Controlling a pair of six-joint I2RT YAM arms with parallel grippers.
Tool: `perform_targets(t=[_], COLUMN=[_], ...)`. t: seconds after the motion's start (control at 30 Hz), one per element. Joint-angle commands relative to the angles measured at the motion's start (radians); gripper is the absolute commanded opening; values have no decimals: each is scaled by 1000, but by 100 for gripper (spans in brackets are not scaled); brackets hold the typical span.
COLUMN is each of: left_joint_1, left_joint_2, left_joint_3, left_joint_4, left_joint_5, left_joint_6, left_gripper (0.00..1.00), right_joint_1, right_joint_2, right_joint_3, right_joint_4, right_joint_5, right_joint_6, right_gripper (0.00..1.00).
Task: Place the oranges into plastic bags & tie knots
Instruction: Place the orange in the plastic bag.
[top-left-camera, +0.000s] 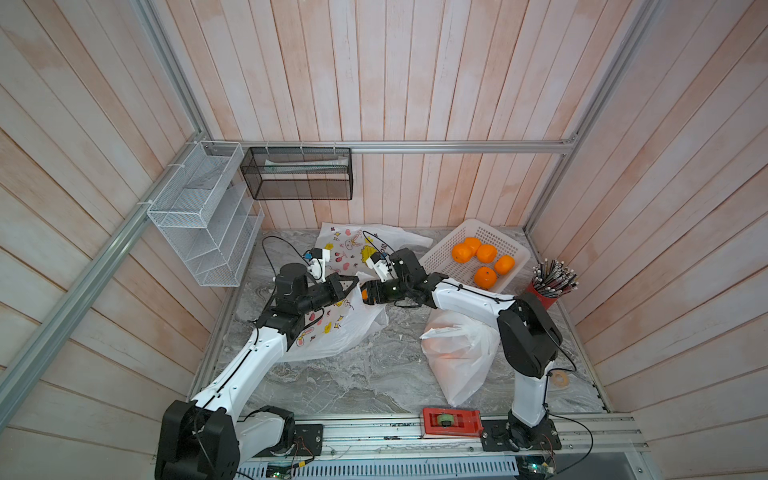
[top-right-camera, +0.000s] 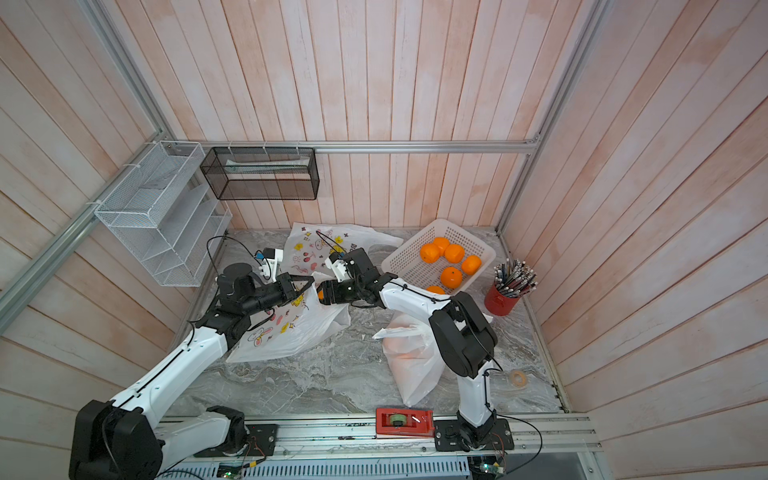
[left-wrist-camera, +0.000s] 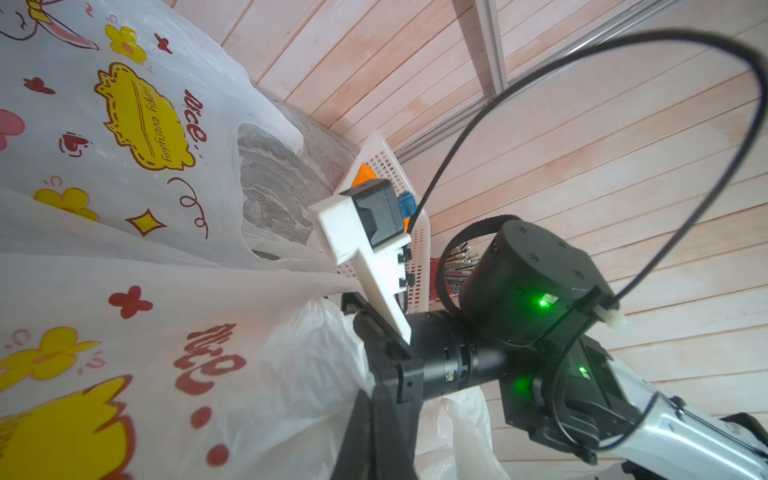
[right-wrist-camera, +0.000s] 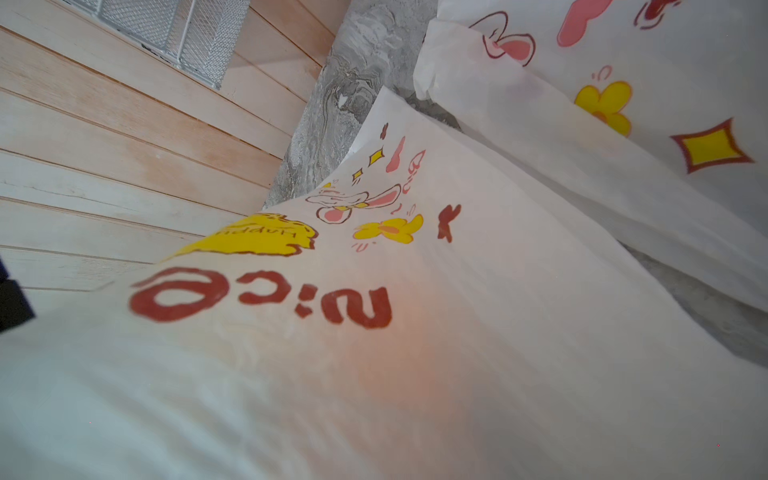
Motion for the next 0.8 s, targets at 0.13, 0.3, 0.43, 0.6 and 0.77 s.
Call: perform_targets(t=[0.13,0.3,0.43,0.6,0.77], left_joint_1=[10,32,48,58,58], left_joint_2=[-34,-45,-46,-41,-25], left_joint_3=[-66,-88,-103,-121,-124], left_joint_4=[53,60,55,63,77], left_joint_5=[-54,-60,-54,-44,-21], left_joint_6=[-49,-60,-56,-51,-44], left_gripper=[0,0,0,0,0], right_joint_1=[13,4,1,-1,-7], right_joint_2=[18,-15,-63,-139,-222], right_joint_3=[28,23,2,-31,-43], right_joint_4=[26,0,-26,-60,-77], right_joint_5=[-2,37,75,104,131], right_joint_6=[7,-8,-13,-17,-18], right_gripper=[89,97,91,81,64])
